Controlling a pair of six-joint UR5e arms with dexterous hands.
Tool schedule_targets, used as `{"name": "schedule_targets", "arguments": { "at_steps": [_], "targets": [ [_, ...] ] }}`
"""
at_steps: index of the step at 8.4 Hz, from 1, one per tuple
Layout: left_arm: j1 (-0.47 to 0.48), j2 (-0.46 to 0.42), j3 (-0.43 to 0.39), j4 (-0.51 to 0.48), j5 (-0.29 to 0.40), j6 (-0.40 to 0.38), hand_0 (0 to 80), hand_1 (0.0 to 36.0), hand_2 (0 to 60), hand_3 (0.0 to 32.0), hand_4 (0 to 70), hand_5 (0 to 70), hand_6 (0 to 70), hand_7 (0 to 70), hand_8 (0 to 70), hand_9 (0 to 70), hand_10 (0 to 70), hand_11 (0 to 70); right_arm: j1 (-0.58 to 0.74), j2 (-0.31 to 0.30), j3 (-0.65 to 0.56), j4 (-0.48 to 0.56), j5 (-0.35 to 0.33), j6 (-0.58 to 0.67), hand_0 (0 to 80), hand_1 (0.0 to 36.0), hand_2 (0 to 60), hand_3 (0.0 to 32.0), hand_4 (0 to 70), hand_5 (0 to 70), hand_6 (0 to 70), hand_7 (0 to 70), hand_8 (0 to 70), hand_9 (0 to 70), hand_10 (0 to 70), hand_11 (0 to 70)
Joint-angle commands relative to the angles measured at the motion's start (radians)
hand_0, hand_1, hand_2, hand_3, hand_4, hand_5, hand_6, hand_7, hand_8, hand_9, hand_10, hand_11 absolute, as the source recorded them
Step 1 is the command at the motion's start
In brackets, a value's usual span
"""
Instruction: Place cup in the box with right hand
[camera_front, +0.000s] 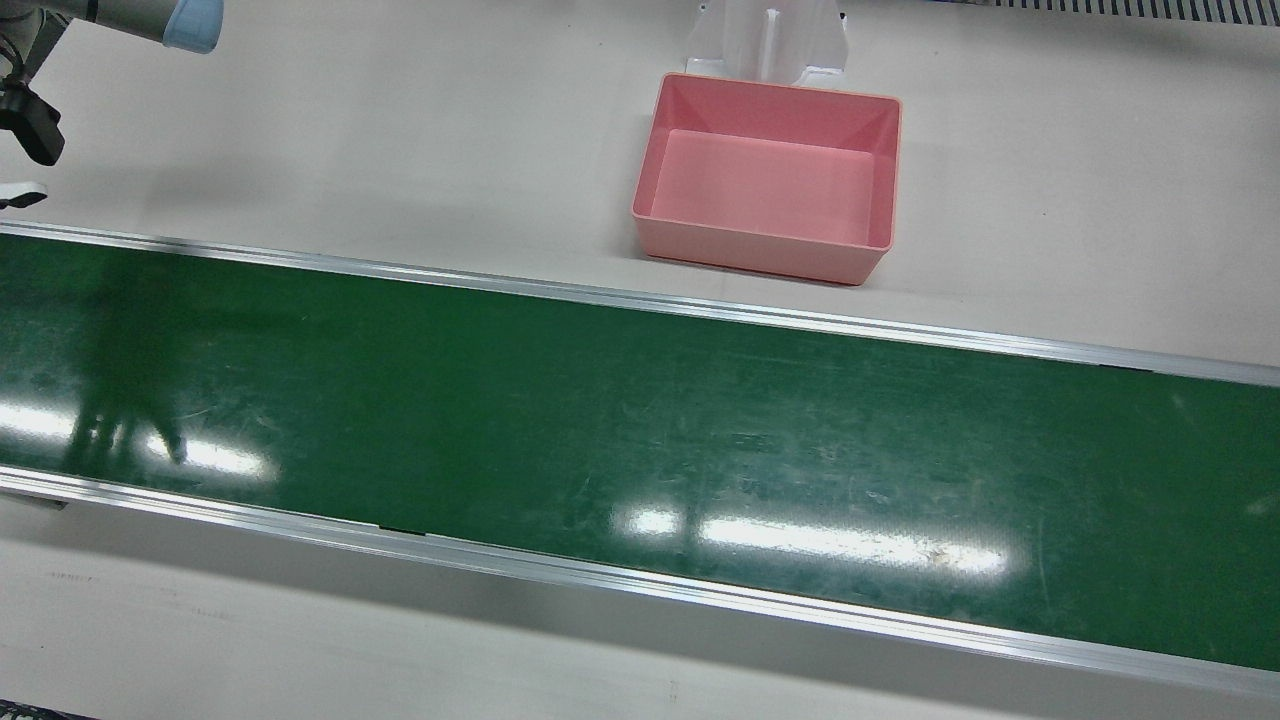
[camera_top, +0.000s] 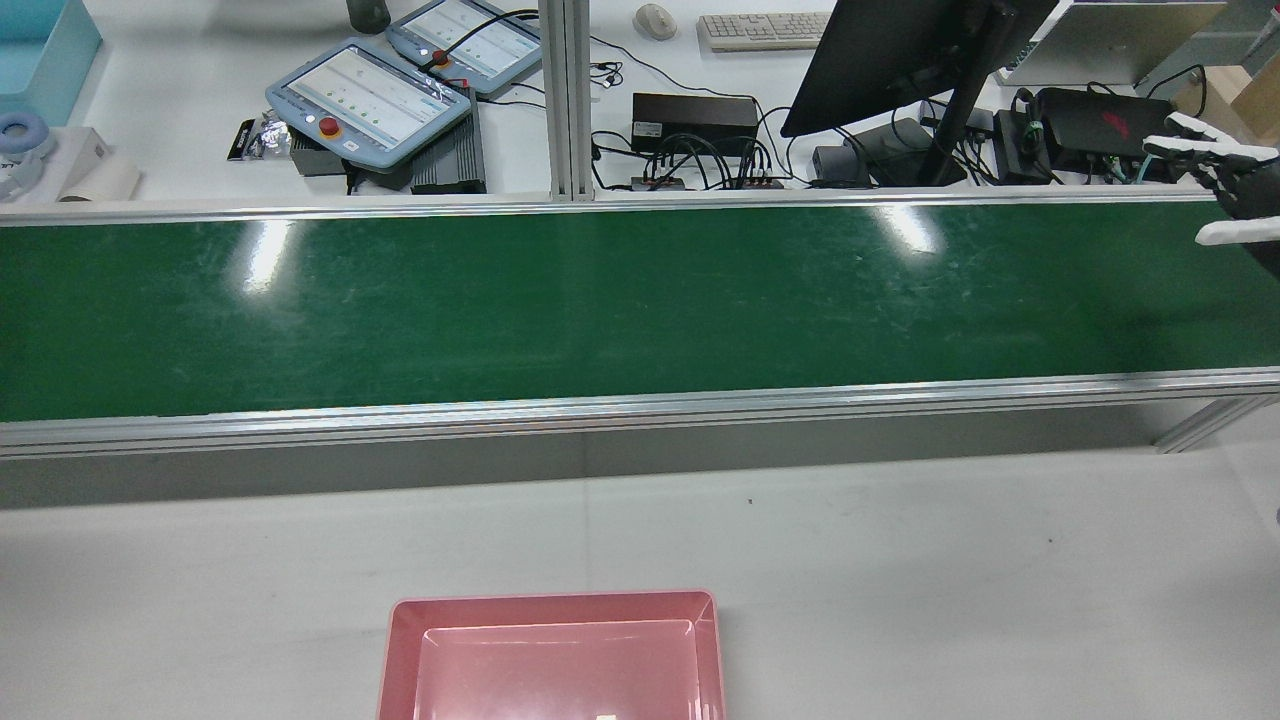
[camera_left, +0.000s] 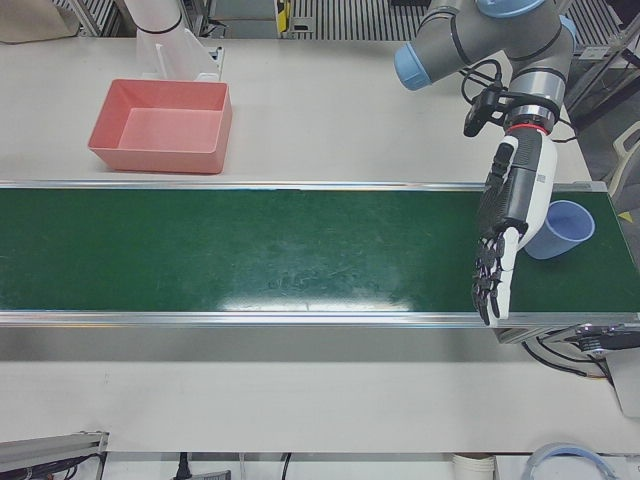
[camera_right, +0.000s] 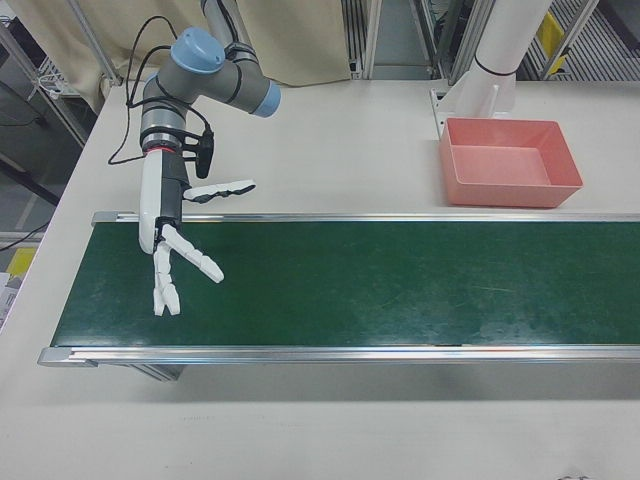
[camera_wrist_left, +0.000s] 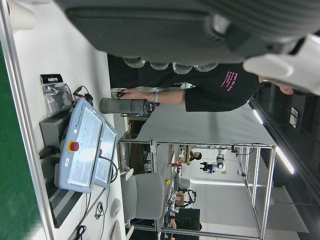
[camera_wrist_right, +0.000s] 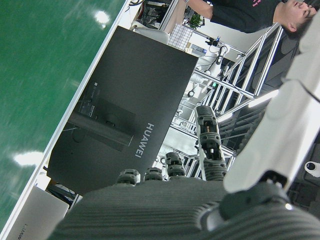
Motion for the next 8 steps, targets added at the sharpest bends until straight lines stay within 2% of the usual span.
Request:
{"name": "schedule_targets", "arguments": {
  "at_steps": [1,2,3,4,6,7,8],
  "targets": [
    [0.0,0.0,0.0,0.001,0.0,0.0,0.0,0.0,0.0,0.0,0.0,0.0,0.0,0.0,0.0,0.0,0.0,0.0,-0.018,0.062,-0.031,0.023,0.011,-0.005,42.2,4.8,3.5,0.0,14.2,2.3,3.8,13.3,0.8,4.9,1.7,3.4],
    [0.0,0.0,-0.003,0.002,0.0,0.0,0.0,0.0,0.0,0.0,0.0,0.0,0.0,0.0,0.0,0.0,0.0,0.0,-0.044,0.064,-0.032,0.022,0.011,-0.005,43.7,4.0,0.0,0.0,17.2,2.2,4.0,14.2,0.8,5.0,1.7,3.3],
    [0.0,-0.002,-0.006,0.004,0.0,0.0,0.0,0.0,0.0,0.0,0.0,0.0,0.0,0.0,0.0,0.0,0.0,0.0,-0.049,0.07,-0.035,0.02,0.014,-0.005,41.3,6.1,8.0,0.0,16.1,2.2,4.2,15.3,0.7,5.1,1.6,3.2],
    [0.0,-0.002,-0.006,0.004,0.001,0.0,0.0,0.0,0.0,0.0,0.0,0.0,0.0,0.0,0.0,0.0,0.0,0.0,-0.049,0.096,-0.051,0.017,0.012,-0.005,42.2,6.6,8.6,0.0,16.4,2.3,4.3,15.7,0.7,5.2,1.7,3.3],
    [0.0,0.0,-0.006,0.004,0.001,0.0,0.0,0.0,0.0,0.0,0.0,0.0,0.0,0.0,0.0,0.0,0.0,0.0,-0.057,0.102,-0.055,0.019,0.012,-0.005,42.2,6.8,9.4,0.0,15.9,2.4,4.2,15.6,0.7,5.2,1.7,3.4],
    [0.0,0.0,-0.006,0.004,0.001,0.0,0.0,0.0,0.0,0.0,0.0,0.0,0.0,0.0,0.0,0.0,0.0,0.0,-0.072,0.102,-0.055,0.019,0.012,-0.003,44.3,5.0,2.5,0.0,17.7,2.4,4.1,15.3,0.8,5.2,1.6,3.2],
    [0.0,0.0,-0.004,0.004,0.001,0.0,0.0,0.0,0.0,0.0,0.0,0.0,0.0,0.0,0.0,0.0,0.0,0.0,-0.072,0.099,-0.053,0.019,0.012,-0.002,42.0,7.0,10.1,0.0,15.2,2.4,4.2,15.2,0.7,5.2,1.5,3.2]
  ]
}}
